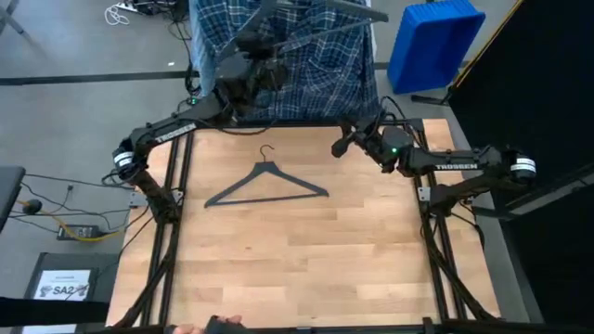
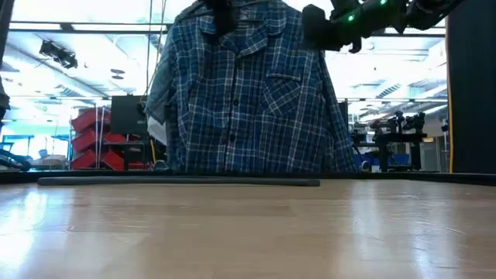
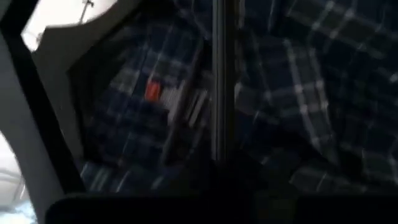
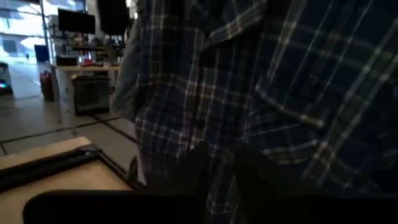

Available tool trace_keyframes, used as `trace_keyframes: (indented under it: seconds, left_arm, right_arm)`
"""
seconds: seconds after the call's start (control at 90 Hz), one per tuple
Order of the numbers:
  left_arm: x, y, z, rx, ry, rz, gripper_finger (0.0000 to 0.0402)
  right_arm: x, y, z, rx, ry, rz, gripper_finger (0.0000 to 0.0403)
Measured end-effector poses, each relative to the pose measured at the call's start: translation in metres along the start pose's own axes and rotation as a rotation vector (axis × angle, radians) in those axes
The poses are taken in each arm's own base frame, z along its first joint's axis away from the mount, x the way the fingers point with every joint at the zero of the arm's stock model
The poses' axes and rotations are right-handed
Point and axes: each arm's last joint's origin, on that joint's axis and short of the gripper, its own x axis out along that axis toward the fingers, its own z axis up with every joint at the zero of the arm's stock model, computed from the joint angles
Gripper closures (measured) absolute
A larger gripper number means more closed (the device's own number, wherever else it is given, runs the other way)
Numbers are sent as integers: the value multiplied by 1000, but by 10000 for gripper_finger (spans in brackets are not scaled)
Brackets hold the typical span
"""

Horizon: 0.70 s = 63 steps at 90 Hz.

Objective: Hang clothes
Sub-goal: Unhang the black hanger from the hanging rack

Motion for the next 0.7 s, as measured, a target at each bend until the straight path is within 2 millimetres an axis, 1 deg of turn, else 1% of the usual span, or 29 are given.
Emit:
trace_keyframes:
  seconds: [0.233, 0.333, 0.411, 0.511, 0.633, 0.7]
  left_arm:
    - [-15, 23, -12, 5, 67, 40, 401]
    - [-23, 29, -13, -15, 56, 25, 402]
    - [-31, 31, -15, -16, 62, -22, 401]
    - [-42, 24, -25, -67, 97, -163, 401]
    - [-58, 14, -50, -269, 116, -449, 401]
    - [-65, 7, -57, -352, 143, -593, 401]
  right_arm:
    - [-3, -2, 4, 21, -14, 2, 355]
    - [-4, -1, 5, 20, -14, -2, 354]
    - [-6, -1, 7, 3, -19, -19, 353]
    - [-13, -4, 14, -69, -27, -80, 353]
    - [-26, -9, 26, -137, -25, -199, 352]
    - [-35, -13, 33, -148, -28, -246, 351]
